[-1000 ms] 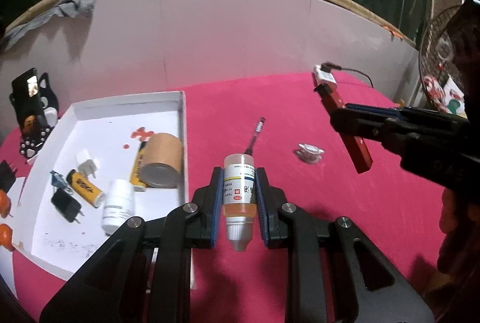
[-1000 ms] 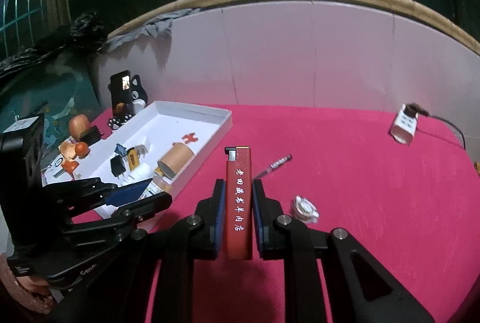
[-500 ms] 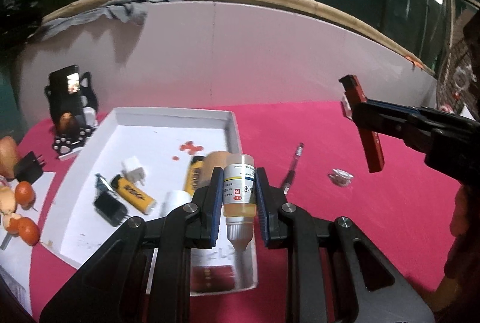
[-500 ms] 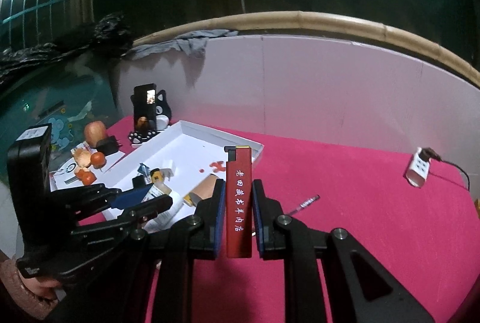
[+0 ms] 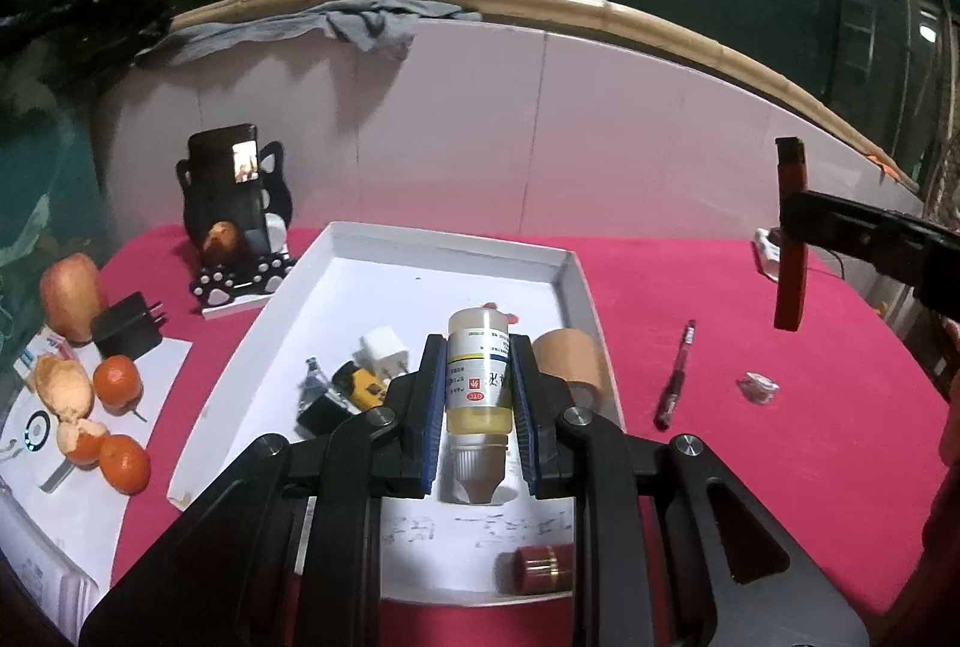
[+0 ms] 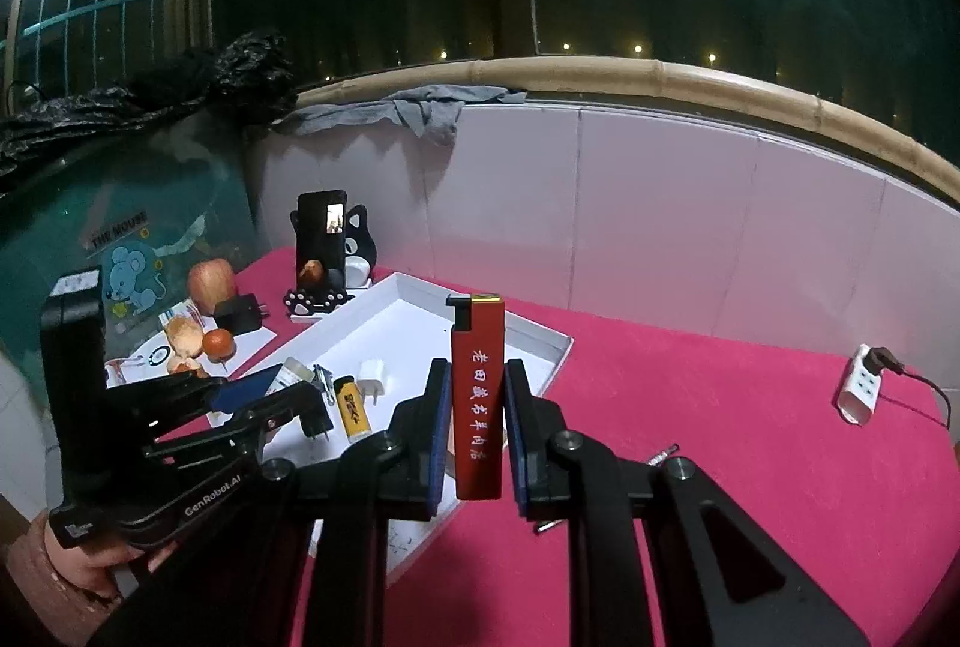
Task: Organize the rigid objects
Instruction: 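Carry the amber bottle and red stick over the white tray, then release the amber bottle and red stick into the tray, opening both tools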
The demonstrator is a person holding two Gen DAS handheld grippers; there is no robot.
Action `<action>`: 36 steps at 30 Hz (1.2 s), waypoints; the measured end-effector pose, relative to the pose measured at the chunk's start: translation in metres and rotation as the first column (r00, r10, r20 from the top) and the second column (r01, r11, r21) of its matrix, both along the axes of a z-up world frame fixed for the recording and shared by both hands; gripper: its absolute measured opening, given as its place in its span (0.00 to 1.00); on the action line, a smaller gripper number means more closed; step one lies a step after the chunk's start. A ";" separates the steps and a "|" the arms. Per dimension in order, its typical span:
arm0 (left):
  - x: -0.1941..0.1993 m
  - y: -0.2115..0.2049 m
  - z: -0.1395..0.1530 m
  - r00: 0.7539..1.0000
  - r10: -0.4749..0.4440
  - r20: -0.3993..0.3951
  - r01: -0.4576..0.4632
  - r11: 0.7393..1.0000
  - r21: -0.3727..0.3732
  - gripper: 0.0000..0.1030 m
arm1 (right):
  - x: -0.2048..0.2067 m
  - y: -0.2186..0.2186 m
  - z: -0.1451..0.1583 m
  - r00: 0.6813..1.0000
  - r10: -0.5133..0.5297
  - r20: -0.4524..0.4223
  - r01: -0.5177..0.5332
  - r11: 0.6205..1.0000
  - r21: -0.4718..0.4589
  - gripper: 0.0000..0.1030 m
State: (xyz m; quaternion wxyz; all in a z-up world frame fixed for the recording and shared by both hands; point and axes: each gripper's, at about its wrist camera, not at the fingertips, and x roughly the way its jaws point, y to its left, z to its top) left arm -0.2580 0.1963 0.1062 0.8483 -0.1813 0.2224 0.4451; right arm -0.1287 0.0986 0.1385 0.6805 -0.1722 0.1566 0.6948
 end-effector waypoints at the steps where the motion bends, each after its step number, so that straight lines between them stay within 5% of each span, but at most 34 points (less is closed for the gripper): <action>1: -0.002 0.002 -0.001 1.000 0.006 -0.002 -0.006 1.000 -0.002 0.19 | -0.001 0.002 0.000 1.000 0.003 -0.004 -0.003 1.000 -0.003 0.15; 15: -0.039 0.065 0.012 0.990 0.140 -0.022 -0.139 0.990 0.015 0.19 | -0.017 0.038 -0.006 0.994 0.052 -0.099 -0.058 0.997 -0.055 0.15; 29: 0.001 0.102 -0.029 0.977 0.143 -0.160 -0.148 0.989 -0.017 0.20 | -0.034 0.102 -0.073 0.988 0.037 -0.150 -0.073 0.969 -0.238 0.15; 36: 0.002 0.112 -0.042 0.968 0.160 -0.193 -0.168 0.985 -0.029 0.20 | -0.041 0.110 -0.087 0.989 0.038 -0.146 -0.073 0.967 -0.246 0.17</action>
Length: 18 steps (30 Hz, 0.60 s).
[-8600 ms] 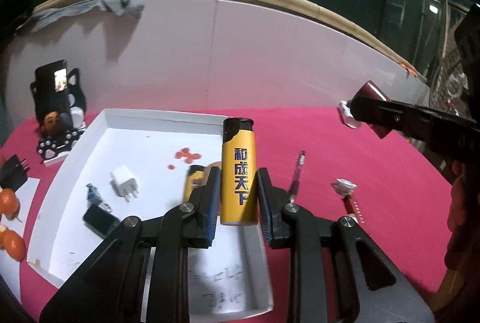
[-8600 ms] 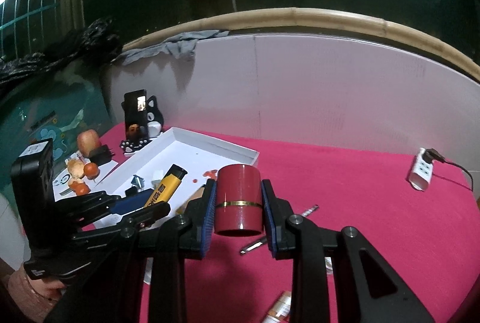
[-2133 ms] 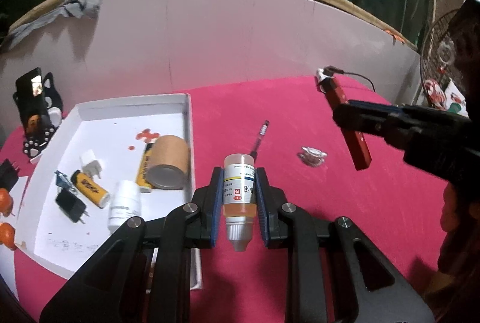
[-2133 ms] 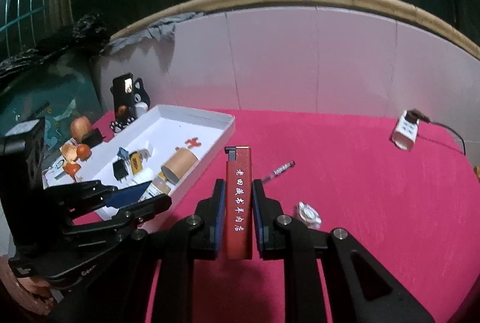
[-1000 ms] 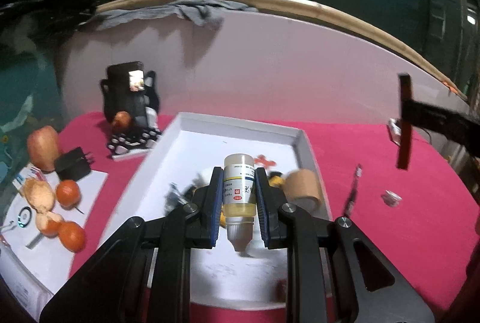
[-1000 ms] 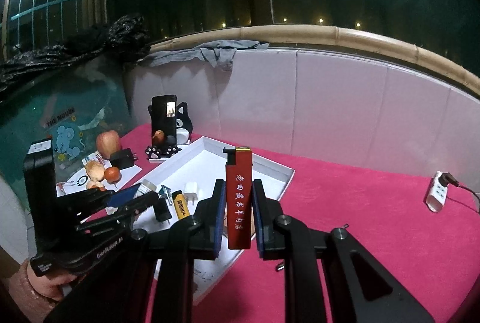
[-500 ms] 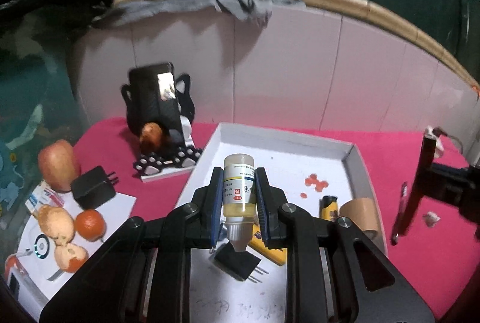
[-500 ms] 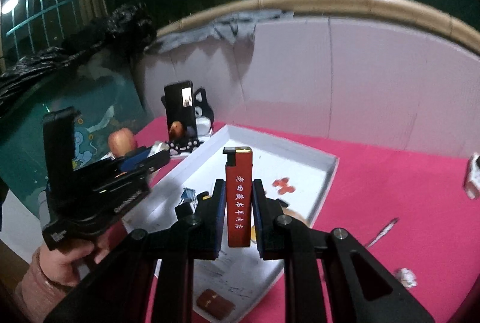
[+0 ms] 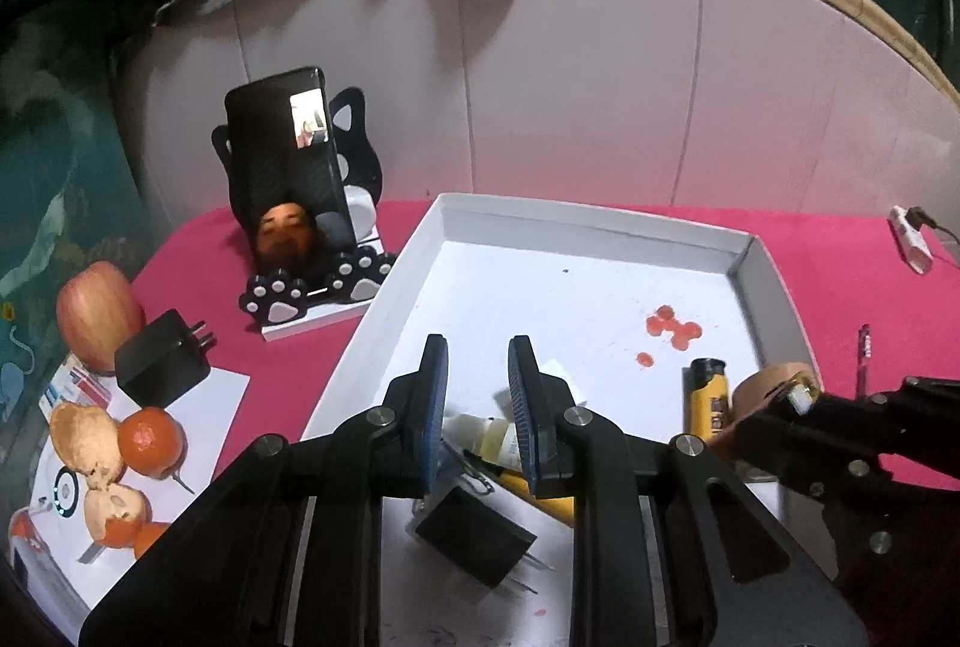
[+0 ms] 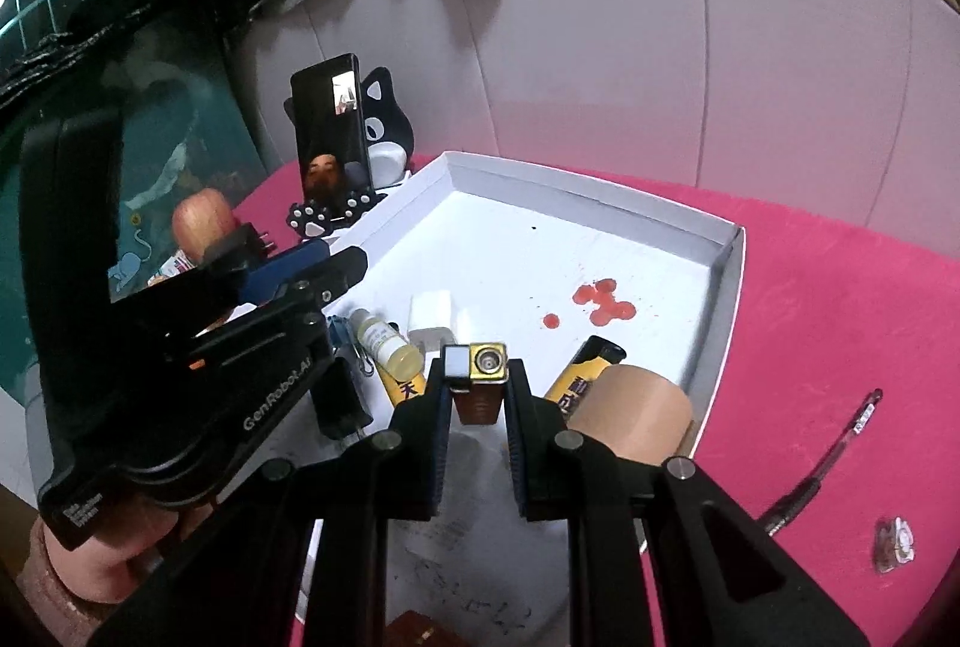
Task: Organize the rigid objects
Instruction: 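Release the amber bottle and red stick into the tray, opening both tools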
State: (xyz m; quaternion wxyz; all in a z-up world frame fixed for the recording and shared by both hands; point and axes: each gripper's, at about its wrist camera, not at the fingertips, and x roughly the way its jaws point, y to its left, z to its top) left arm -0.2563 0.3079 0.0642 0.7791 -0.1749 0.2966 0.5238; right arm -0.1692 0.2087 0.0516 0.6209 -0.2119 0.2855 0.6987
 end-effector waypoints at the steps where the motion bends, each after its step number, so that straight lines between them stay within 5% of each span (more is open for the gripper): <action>1: 0.000 0.001 -0.001 1.000 0.004 -0.002 -0.004 1.000 -0.005 0.20 | -0.001 0.000 -0.001 1.000 0.006 0.005 -0.006 1.000 0.000 0.17; 3: -0.001 0.002 -0.002 1.000 0.010 -0.001 -0.010 1.000 -0.012 0.26 | -0.001 0.001 -0.003 1.000 0.014 0.001 -0.014 1.000 -0.005 0.18; 5: -0.001 0.002 -0.003 1.000 0.023 -0.003 -0.023 1.000 -0.017 0.62 | -0.002 0.000 -0.006 1.000 0.006 0.009 -0.006 1.000 -0.007 0.30; 7: -0.003 0.000 -0.003 0.999 0.046 -0.008 -0.046 0.999 0.000 0.79 | 0.000 -0.004 -0.006 1.000 -0.018 0.016 0.018 1.000 0.007 0.65; 10: -0.008 -0.001 -0.001 0.998 0.067 0.004 -0.067 0.998 -0.003 0.79 | 0.008 -0.012 -0.001 0.999 -0.053 0.009 0.053 0.998 0.037 0.85; 18: -0.016 -0.016 0.012 0.994 0.098 0.047 -0.098 0.995 0.009 0.79 | 0.039 -0.053 0.031 0.986 -0.162 -0.026 0.164 0.970 0.179 0.86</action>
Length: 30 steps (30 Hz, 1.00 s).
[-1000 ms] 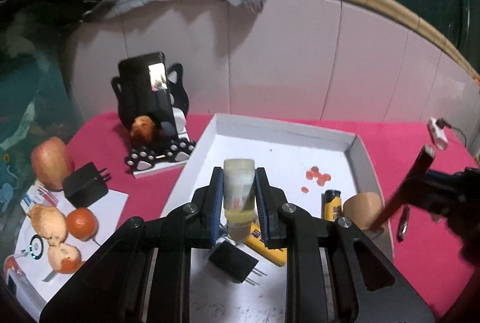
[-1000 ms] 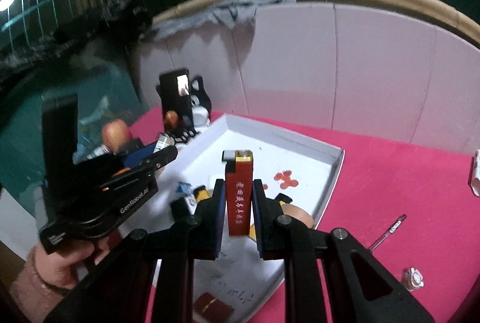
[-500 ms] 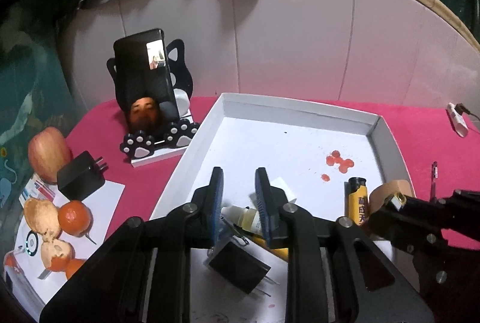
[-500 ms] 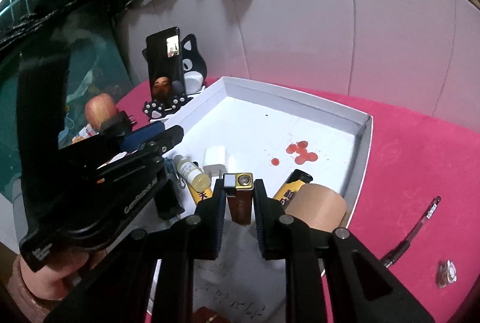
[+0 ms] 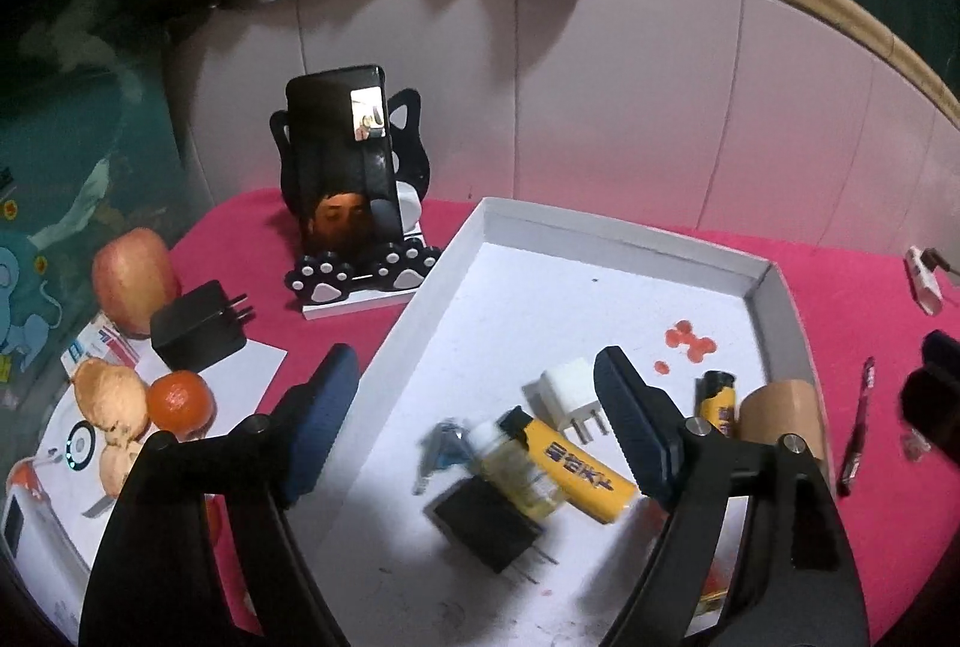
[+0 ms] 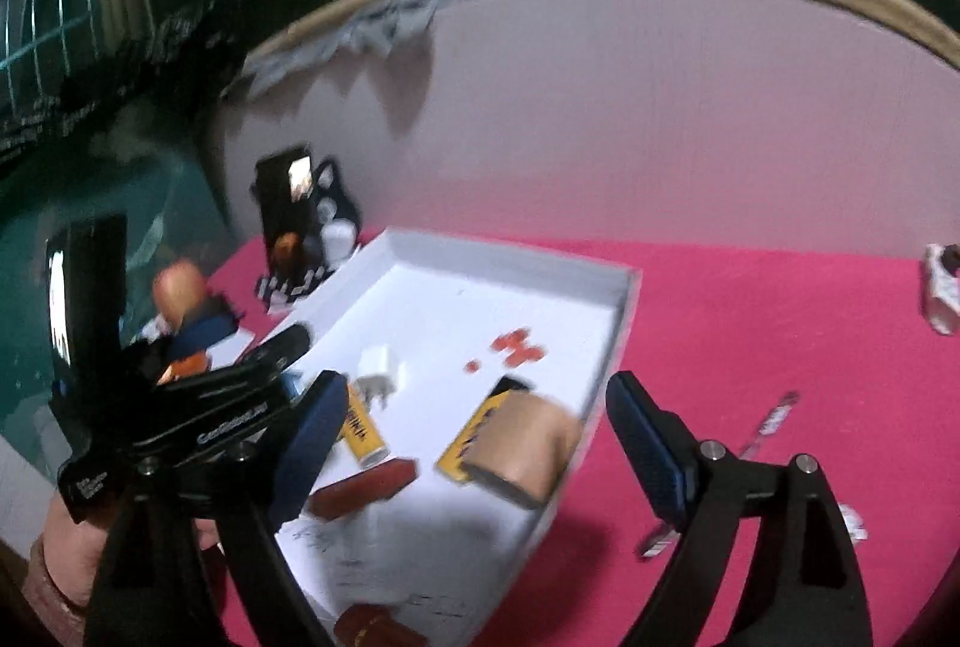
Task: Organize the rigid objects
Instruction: 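Release the amber bottle and red stick into the tray, opening both tools, then move both tools back toward the black pen and metal clip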
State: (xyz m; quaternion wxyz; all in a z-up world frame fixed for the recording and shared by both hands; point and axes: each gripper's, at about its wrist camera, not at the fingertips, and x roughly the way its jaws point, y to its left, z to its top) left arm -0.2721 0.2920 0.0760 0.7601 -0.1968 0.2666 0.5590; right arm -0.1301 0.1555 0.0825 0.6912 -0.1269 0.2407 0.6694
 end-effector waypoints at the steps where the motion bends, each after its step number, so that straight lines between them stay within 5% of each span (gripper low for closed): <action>1: 0.002 -0.004 0.002 1.000 -0.006 0.005 0.006 1.000 0.004 0.79 | 0.007 -0.006 0.002 1.000 -0.016 -0.008 0.016 1.000 0.010 0.86; 10: 0.030 -0.031 0.013 0.994 -0.109 0.018 0.109 0.994 0.012 0.79 | 0.072 -0.058 -0.011 0.981 -0.192 -0.036 0.193 0.981 0.005 0.87; 16: 0.066 -0.056 0.014 0.972 -0.236 -0.001 0.236 0.972 0.005 0.79 | 0.135 -0.102 -0.042 0.930 -0.366 -0.048 0.362 0.929 -0.074 0.87; 20: 0.106 -0.080 0.011 0.921 -0.390 -0.003 0.390 0.920 -0.028 0.79 | 0.168 -0.123 -0.068 0.888 -0.454 -0.076 0.440 0.885 -0.151 0.87; 24: 0.156 -0.093 0.003 0.845 -0.533 0.035 0.533 0.836 -0.129 0.79 | 0.190 -0.133 -0.083 0.872 -0.480 -0.099 0.454 0.868 -0.203 0.87; 30: 0.232 -0.082 -0.024 0.817 -0.574 -0.054 0.547 0.802 -0.242 0.79 | 0.188 -0.133 -0.087 0.893 -0.439 -0.104 0.413 0.888 -0.202 0.95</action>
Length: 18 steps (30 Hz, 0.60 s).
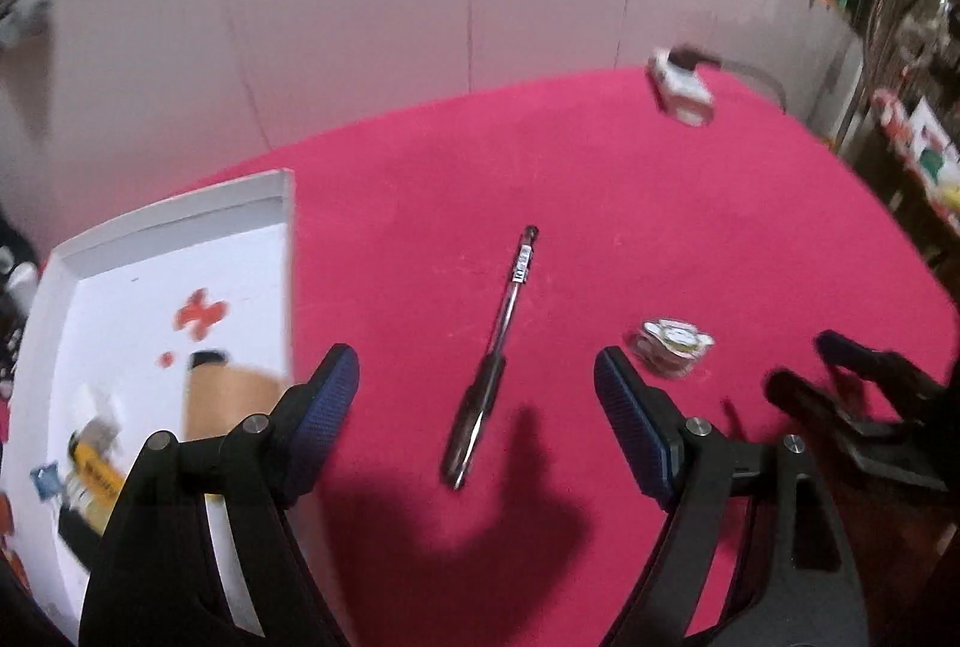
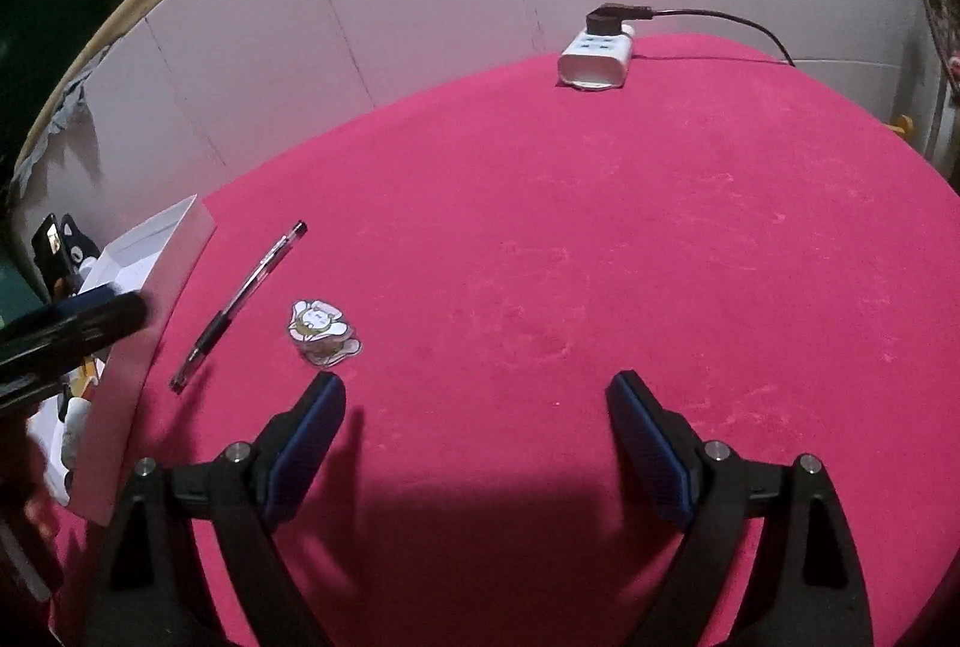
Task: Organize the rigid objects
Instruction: 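Move both tools back toward the black pen and metal clip, then grasp the black pen with the left tool while right grasps the metal clip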
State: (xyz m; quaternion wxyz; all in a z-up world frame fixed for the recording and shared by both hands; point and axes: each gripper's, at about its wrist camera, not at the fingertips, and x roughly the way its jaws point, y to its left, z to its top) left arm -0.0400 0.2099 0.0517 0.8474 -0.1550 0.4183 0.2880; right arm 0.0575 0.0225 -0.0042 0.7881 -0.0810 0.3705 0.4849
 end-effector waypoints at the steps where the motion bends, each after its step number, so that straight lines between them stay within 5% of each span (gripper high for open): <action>1: 0.009 0.003 -0.007 1.000 -0.004 -0.027 0.004 1.000 0.001 0.79 | 0.000 0.001 0.000 1.000 0.013 -0.005 -0.013 1.000 0.002 0.98; 12: 0.026 0.006 -0.038 0.996 -0.031 -0.078 0.029 0.999 -0.033 0.61 | 0.003 -0.002 -0.001 0.999 0.024 -0.047 -0.022 0.999 0.045 0.99; 17: 0.024 -0.001 -0.037 0.996 -0.073 -0.052 0.071 0.997 -0.034 0.14 | 0.004 -0.002 -0.001 0.999 0.024 -0.048 -0.022 0.999 0.046 0.99; 18: 0.024 -0.003 -0.037 0.996 -0.081 -0.050 0.079 0.996 -0.035 0.10 | 0.004 -0.001 -0.001 0.999 0.023 -0.046 -0.021 0.999 0.044 0.99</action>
